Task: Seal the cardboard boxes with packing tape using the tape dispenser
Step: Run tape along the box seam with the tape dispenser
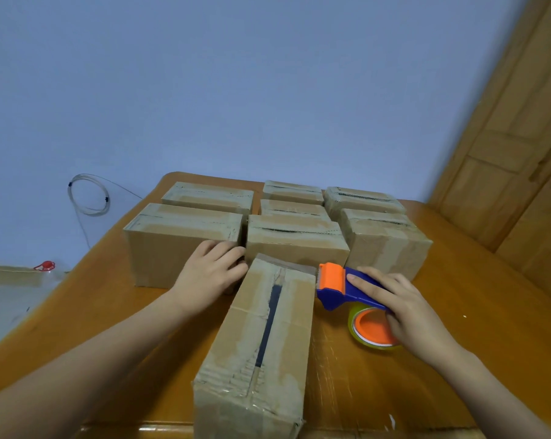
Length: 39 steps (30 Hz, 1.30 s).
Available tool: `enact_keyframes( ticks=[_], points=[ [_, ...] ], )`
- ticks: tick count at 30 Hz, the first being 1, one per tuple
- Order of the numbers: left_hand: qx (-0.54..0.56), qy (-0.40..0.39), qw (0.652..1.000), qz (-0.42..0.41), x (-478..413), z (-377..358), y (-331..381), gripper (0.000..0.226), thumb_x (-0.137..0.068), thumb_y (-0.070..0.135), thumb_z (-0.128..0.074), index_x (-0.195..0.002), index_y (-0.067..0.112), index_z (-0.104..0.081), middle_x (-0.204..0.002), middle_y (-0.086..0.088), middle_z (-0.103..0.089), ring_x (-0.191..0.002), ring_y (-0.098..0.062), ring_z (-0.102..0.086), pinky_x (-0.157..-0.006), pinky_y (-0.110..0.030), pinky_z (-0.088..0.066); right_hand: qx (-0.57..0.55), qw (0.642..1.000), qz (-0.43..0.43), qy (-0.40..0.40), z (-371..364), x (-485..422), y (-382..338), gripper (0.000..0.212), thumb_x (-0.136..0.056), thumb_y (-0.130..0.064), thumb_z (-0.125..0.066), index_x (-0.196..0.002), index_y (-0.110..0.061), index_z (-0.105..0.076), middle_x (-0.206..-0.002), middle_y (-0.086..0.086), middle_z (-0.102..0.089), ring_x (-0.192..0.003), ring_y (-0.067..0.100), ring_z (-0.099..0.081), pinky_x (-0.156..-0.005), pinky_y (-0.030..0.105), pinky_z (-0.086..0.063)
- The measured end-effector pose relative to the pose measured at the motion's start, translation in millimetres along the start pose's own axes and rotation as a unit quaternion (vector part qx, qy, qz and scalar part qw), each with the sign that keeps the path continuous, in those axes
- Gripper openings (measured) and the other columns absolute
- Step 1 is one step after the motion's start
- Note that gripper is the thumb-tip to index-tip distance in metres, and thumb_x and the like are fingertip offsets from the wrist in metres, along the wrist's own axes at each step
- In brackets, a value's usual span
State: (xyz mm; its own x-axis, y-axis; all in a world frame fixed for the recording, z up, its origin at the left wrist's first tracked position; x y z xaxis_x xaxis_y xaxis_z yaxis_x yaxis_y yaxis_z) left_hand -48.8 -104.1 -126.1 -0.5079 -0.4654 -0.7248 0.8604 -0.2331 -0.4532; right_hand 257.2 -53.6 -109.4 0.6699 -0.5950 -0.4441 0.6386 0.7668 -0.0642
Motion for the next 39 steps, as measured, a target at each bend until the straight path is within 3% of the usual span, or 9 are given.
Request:
enact_keyframes(
  ticks=[4, 8, 14, 18, 24, 26, 29, 33, 39],
  points=[
    [0.033, 0.034, 0.998, 0.052, 5, -4, 3, 0.009, -0.087, 0.011, -0.052, -0.096, 0.014, -0.052, -0.103, -0.01, -0.069, -0.096, -0.024, -0.057, -0.079, -0.033, -0.037, -0.018, 1.0, -0.013, 0.0, -4, 1, -1, 0.117, -0.071, 0.017, -0.066, -0.141, -0.06, -0.012, -0.144, -0.007, -0.041, -0.114, 0.01, -0.035, -0.085, 0.03, -0.041],
    [0.008, 0.024, 0.998, 0.054, 6, -4, 7, 0.016, -0.084, 0.012, -0.062, -0.098, 0.015, -0.056, -0.109, -0.009, -0.068, -0.101, -0.025, -0.06, -0.084, -0.036, -0.037, -0.027, 0.999, -0.021, 0.011, -6, 1, -4, 0.122, -0.069, 0.02, -0.065, -0.14, -0.062, -0.01, -0.144, -0.005, -0.042, -0.115, 0.012, -0.036, -0.085, 0.032, -0.043],
    [-0.002, -0.066, 0.997, 0.03, 17, -3, 14, 0.046, -0.06, 0.017, -0.084, -0.103, 0.015, -0.071, -0.12, -0.007, -0.052, -0.107, -0.026, -0.049, -0.088, -0.043, -0.034, -0.026, 0.999, -0.028, 0.022, -6, 5, -10, 0.125, -0.066, 0.021, -0.067, -0.14, -0.061, -0.01, -0.143, -0.002, -0.044, -0.114, 0.021, -0.044, -0.081, 0.039, -0.051],
    [0.014, -0.139, 0.989, 0.05, 28, -6, 18, 0.05, -0.056, 0.023, -0.089, -0.104, 0.019, -0.073, -0.117, -0.007, -0.061, -0.107, -0.026, -0.048, -0.089, -0.043, -0.032, -0.023, 0.999, -0.029, 0.024, -5, 7, -12, 0.125, -0.065, 0.02, -0.069, -0.141, -0.06, -0.012, -0.142, -0.001, -0.045, -0.113, 0.018, -0.042, -0.08, 0.038, -0.05],
    [0.08, -0.08, 0.979, 0.169, -9, 32, -11, 0.022, -0.087, 0.024, -0.056, -0.102, 0.021, -0.071, -0.107, -0.001, -0.066, -0.099, -0.023, -0.06, -0.08, -0.037, -0.042, -0.011, 0.999, -0.033, 0.021, -4, 11, -11, 0.122, -0.063, 0.017, -0.074, -0.144, -0.054, -0.016, -0.14, 0.0, -0.047, -0.111, 0.015, -0.039, -0.078, 0.036, -0.05],
    [0.155, -0.119, 0.956, 0.22, -28, 47, -17, 0.037, -0.094, 0.036, -0.038, -0.108, 0.022, -0.07, -0.111, 0.004, -0.066, -0.102, -0.02, -0.062, -0.085, -0.037, -0.042, -0.013, 0.999, -0.042, 0.028, -6, 13, -14, 0.121, -0.062, 0.017, -0.075, -0.144, -0.05, -0.018, -0.139, 0.002, -0.048, -0.111, 0.016, -0.04, -0.077, 0.038, -0.052],
    [0.225, -0.217, 0.915, 0.255, -51, 64, -8, 0.038, -0.1, 0.042, -0.038, -0.125, 0.025, -0.062, -0.132, 0.008, -0.056, -0.119, -0.012, -0.052, -0.1, -0.034, -0.035, -0.016, 0.997, -0.057, 0.042, -11, 16, -16, 0.119, -0.061, 0.019, -0.073, -0.144, -0.047, -0.02, -0.139, 0.003, -0.049, -0.112, 0.017, -0.04, -0.079, 0.038, -0.05],
    [0.21, -0.342, 0.888, 0.224, -71, 88, 35, 0.057, -0.096, 0.058, -0.035, -0.141, 0.026, -0.044, -0.152, 0.001, -0.036, -0.135, -0.02, -0.038, -0.11, -0.043, -0.031, -0.028, 0.995, -0.074, 0.058, -17, 21, -20, 0.12, -0.061, 0.022, -0.07, -0.144, -0.048, -0.021, -0.139, 0.002, -0.048, -0.113, 0.019, -0.043, -0.082, 0.038, -0.05],
    [0.109, -0.501, 0.833, 0.209, -75, 100, 89, 0.075, -0.088, 0.067, -0.046, -0.141, 0.015, -0.035, -0.14, -0.011, -0.046, -0.127, -0.033, -0.046, -0.102, -0.053, -0.039, -0.053, 0.991, -0.093, 0.082, -17, 31, -36, 0.109, -0.062, 0.023, -0.067, -0.142, -0.042, -0.03, -0.138, 0.001, -0.049, -0.11, 0.021, -0.046, -0.082, 0.035, -0.049]
  ],
)
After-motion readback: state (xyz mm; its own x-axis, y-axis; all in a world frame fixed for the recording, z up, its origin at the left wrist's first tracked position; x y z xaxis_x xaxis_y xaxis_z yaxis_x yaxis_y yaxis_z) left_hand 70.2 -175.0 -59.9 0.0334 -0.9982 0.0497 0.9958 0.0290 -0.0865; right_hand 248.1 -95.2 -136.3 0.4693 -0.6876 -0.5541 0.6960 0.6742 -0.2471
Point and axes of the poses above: each hand's wrist, its own x-axis away from the middle knuckle, its own z-axis out of the back of the hand, y = z × x, the point moved 5 cm from there along -x, towards the middle knuckle
